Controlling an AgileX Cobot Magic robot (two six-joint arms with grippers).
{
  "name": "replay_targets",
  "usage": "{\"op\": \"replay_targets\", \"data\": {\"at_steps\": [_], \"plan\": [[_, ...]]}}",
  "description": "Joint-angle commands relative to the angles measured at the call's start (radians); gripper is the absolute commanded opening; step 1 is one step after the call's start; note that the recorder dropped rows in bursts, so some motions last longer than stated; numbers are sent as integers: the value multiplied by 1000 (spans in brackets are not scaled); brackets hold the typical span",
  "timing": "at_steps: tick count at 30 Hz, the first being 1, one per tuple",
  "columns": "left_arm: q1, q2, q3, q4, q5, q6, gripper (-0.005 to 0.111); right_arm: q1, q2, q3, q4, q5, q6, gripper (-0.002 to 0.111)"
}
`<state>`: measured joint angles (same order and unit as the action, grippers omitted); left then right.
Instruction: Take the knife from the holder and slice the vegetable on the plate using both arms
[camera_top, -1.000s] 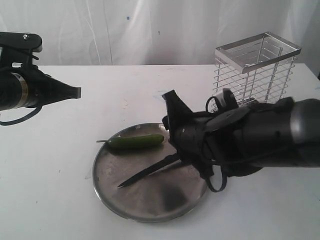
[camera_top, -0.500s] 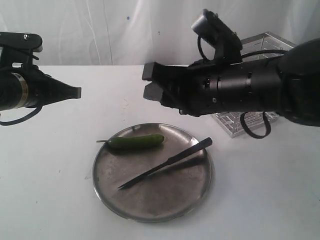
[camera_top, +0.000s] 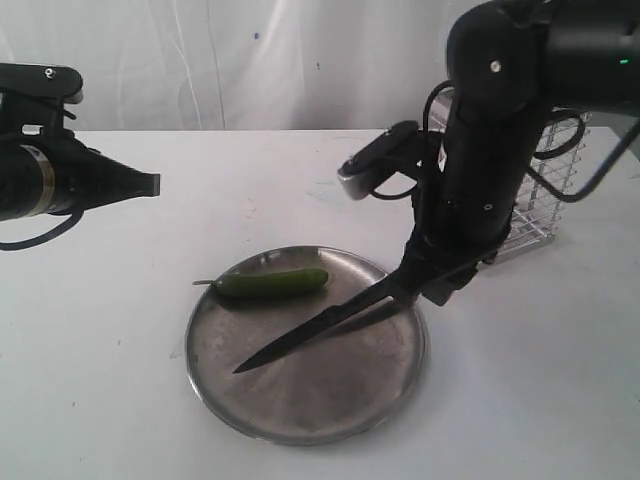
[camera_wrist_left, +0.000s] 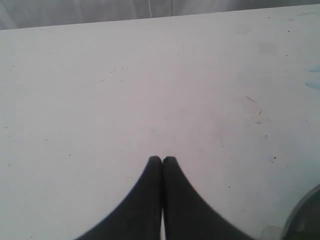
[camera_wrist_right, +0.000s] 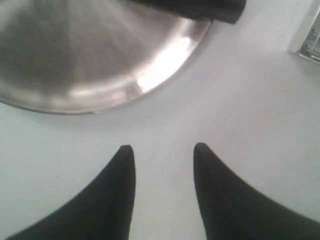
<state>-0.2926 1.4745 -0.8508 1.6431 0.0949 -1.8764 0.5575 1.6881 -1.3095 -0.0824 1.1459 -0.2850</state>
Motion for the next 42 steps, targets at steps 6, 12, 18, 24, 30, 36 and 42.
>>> {"op": "replay_targets", "data": {"at_steps": [6,12,18,24,30,36,42], "plan": [[1,7,-1,16,31,-11,0,13,133,-30,-51,-160,-424,47],[1,92,-45,17,37,-8,0,13,182,-30,-48,-272,-641,67],[1,141,-78,25,37,-8,0,13,232,-30,-46,-315,-751,66],[1,142,-80,53,56,-8,0,13,259,-30,-46,-378,-766,66],[1,142,-80,53,56,-8,0,11,266,-28,-28,-429,-822,66],[1,142,-80,53,58,-8,0,11,317,-28,-16,-429,-865,66],[1,142,-80,53,58,-8,0,11,330,-28,-16,-452,-868,54]]}}
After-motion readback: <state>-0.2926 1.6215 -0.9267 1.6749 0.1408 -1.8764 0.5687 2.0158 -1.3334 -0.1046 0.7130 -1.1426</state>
